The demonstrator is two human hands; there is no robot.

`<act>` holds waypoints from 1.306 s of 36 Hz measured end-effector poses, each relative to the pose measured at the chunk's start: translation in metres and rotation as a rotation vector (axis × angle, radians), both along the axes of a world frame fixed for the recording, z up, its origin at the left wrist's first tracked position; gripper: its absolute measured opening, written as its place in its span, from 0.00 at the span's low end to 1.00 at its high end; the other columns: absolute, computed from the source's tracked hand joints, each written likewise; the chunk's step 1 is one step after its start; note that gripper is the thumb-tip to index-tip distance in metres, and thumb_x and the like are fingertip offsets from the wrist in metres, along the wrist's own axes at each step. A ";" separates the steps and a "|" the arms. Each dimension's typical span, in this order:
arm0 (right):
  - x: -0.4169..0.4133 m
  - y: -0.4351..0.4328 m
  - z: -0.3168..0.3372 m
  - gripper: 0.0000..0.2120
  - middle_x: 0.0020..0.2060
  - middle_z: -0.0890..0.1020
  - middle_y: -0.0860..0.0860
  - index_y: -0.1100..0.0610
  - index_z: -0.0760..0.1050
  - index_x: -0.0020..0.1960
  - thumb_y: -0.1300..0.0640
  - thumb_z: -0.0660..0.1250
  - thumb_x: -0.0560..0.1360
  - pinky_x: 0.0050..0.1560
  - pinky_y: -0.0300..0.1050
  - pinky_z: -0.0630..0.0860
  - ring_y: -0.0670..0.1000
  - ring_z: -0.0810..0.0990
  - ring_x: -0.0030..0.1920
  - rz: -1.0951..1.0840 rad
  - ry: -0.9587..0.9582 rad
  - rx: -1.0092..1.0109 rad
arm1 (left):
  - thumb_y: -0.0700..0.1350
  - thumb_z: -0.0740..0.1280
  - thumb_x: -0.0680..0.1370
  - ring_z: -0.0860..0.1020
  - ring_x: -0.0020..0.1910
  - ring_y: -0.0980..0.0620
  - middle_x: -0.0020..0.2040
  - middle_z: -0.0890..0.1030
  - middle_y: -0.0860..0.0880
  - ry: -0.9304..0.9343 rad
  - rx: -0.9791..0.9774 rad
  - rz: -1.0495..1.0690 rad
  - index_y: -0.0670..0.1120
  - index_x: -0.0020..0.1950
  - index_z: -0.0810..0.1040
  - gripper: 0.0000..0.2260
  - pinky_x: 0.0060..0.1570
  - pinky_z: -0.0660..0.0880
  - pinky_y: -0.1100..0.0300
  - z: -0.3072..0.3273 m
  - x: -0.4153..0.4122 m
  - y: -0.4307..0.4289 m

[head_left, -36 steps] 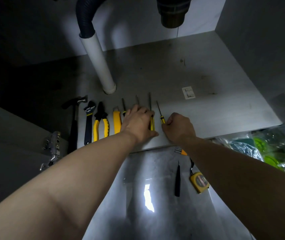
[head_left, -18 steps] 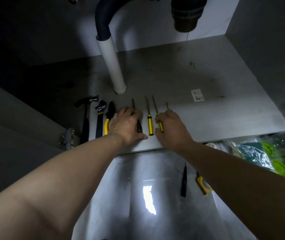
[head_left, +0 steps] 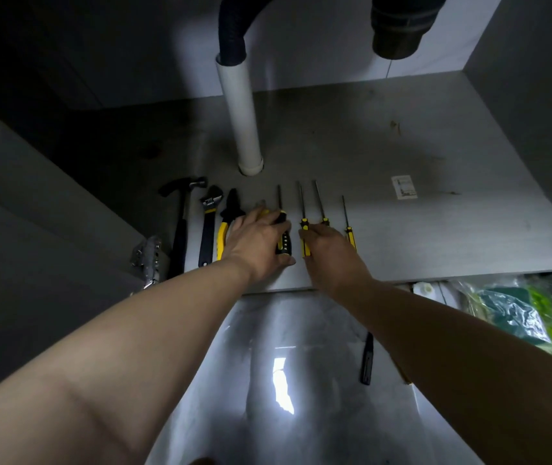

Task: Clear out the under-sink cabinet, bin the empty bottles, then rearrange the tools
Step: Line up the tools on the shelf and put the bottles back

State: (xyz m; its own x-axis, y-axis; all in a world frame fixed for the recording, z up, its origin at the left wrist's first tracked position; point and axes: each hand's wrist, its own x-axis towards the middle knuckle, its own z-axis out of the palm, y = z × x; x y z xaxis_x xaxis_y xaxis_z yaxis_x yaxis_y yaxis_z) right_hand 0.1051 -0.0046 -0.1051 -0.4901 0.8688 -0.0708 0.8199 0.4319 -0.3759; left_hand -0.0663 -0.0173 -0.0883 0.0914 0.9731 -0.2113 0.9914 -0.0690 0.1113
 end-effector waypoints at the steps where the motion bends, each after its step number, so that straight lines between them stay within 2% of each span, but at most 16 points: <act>1: -0.001 0.001 0.000 0.26 0.66 0.76 0.56 0.58 0.72 0.71 0.63 0.69 0.73 0.64 0.51 0.73 0.58 0.74 0.66 0.004 -0.009 0.009 | 0.65 0.71 0.73 0.53 0.80 0.44 0.81 0.61 0.53 -0.002 -0.002 0.003 0.58 0.75 0.68 0.33 0.73 0.59 0.44 0.000 0.000 0.000; 6: -0.001 -0.002 0.007 0.25 0.65 0.77 0.53 0.55 0.72 0.72 0.57 0.67 0.74 0.64 0.49 0.70 0.57 0.71 0.65 -0.009 -0.050 0.066 | 0.65 0.71 0.72 0.54 0.80 0.45 0.80 0.61 0.53 -0.009 0.002 0.014 0.58 0.75 0.68 0.33 0.73 0.59 0.45 -0.001 0.001 -0.002; 9: 0.009 -0.007 0.013 0.24 0.59 0.75 0.55 0.55 0.74 0.67 0.55 0.68 0.72 0.57 0.50 0.71 0.58 0.72 0.60 -0.087 -0.032 0.126 | 0.65 0.73 0.70 0.55 0.79 0.46 0.79 0.64 0.52 -0.047 0.030 0.033 0.57 0.74 0.69 0.35 0.72 0.58 0.47 0.000 0.003 -0.003; 11: 0.018 -0.008 0.014 0.22 0.56 0.73 0.57 0.57 0.75 0.65 0.57 0.68 0.71 0.54 0.51 0.73 0.59 0.72 0.57 -0.169 0.006 0.122 | 0.65 0.74 0.69 0.56 0.79 0.47 0.78 0.65 0.51 -0.081 0.053 0.046 0.57 0.75 0.68 0.37 0.73 0.57 0.48 0.001 0.006 -0.004; 13: 0.028 -0.009 0.013 0.22 0.57 0.71 0.57 0.58 0.73 0.66 0.58 0.68 0.72 0.54 0.52 0.76 0.58 0.73 0.55 -0.206 0.048 0.059 | 0.66 0.73 0.69 0.56 0.78 0.47 0.77 0.65 0.51 -0.091 0.069 0.037 0.57 0.77 0.66 0.39 0.73 0.57 0.48 0.002 0.009 -0.003; 16: 0.035 -0.009 0.008 0.21 0.59 0.70 0.56 0.59 0.73 0.67 0.61 0.67 0.74 0.54 0.47 0.76 0.57 0.75 0.54 -0.187 0.080 -0.023 | 0.66 0.73 0.70 0.57 0.78 0.47 0.77 0.66 0.51 -0.086 0.067 -0.006 0.57 0.78 0.64 0.40 0.73 0.58 0.47 0.005 0.016 -0.001; 18: 0.035 -0.010 0.006 0.20 0.59 0.72 0.55 0.58 0.73 0.66 0.63 0.66 0.75 0.53 0.45 0.74 0.56 0.77 0.55 -0.188 0.091 -0.045 | 0.66 0.72 0.71 0.56 0.79 0.46 0.77 0.66 0.52 -0.072 0.054 -0.041 0.57 0.79 0.64 0.39 0.74 0.57 0.46 0.006 0.021 0.000; 23: 0.025 -0.008 0.002 0.16 0.56 0.75 0.57 0.61 0.75 0.61 0.68 0.63 0.74 0.51 0.50 0.75 0.59 0.77 0.55 -0.193 0.084 -0.025 | 0.62 0.69 0.75 0.58 0.77 0.46 0.76 0.69 0.54 -0.029 0.075 -0.069 0.57 0.76 0.68 0.31 0.74 0.54 0.48 0.005 0.030 0.001; 26: 0.022 -0.007 0.000 0.18 0.58 0.76 0.57 0.61 0.75 0.63 0.69 0.62 0.74 0.54 0.49 0.75 0.58 0.77 0.57 -0.195 0.099 -0.007 | 0.62 0.69 0.75 0.60 0.76 0.46 0.74 0.71 0.54 -0.028 0.095 -0.058 0.58 0.75 0.70 0.29 0.74 0.55 0.48 0.004 0.030 0.001; 41: 0.024 -0.006 -0.005 0.20 0.58 0.78 0.56 0.60 0.77 0.64 0.69 0.65 0.73 0.53 0.46 0.73 0.57 0.76 0.59 -0.142 0.132 0.039 | 0.62 0.69 0.74 0.59 0.76 0.47 0.75 0.70 0.55 -0.020 0.087 -0.025 0.58 0.75 0.69 0.30 0.70 0.57 0.50 0.002 0.024 0.002; 45: 0.035 -0.009 0.001 0.21 0.57 0.74 0.57 0.60 0.75 0.63 0.64 0.66 0.70 0.51 0.52 0.76 0.58 0.74 0.55 -0.147 0.098 0.097 | 0.62 0.70 0.75 0.59 0.77 0.47 0.75 0.70 0.55 -0.030 0.073 -0.024 0.58 0.76 0.69 0.30 0.71 0.58 0.49 0.001 0.022 0.002; 47: 0.045 -0.009 0.002 0.21 0.57 0.71 0.57 0.58 0.74 0.65 0.62 0.68 0.71 0.49 0.52 0.78 0.56 0.74 0.52 -0.214 0.099 0.135 | 0.62 0.70 0.75 0.59 0.77 0.47 0.75 0.70 0.55 -0.035 0.081 -0.020 0.58 0.75 0.69 0.30 0.71 0.58 0.48 0.001 0.021 0.002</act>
State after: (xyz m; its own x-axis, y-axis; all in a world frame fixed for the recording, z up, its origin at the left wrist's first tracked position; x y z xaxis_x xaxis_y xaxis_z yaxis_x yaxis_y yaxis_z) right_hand 0.1496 -0.0133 -0.1026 -0.2933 0.9516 0.0917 0.8601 0.3045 -0.4094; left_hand -0.0451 -0.0154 -0.0876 0.1172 0.9848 -0.1279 0.9853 -0.0992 0.1393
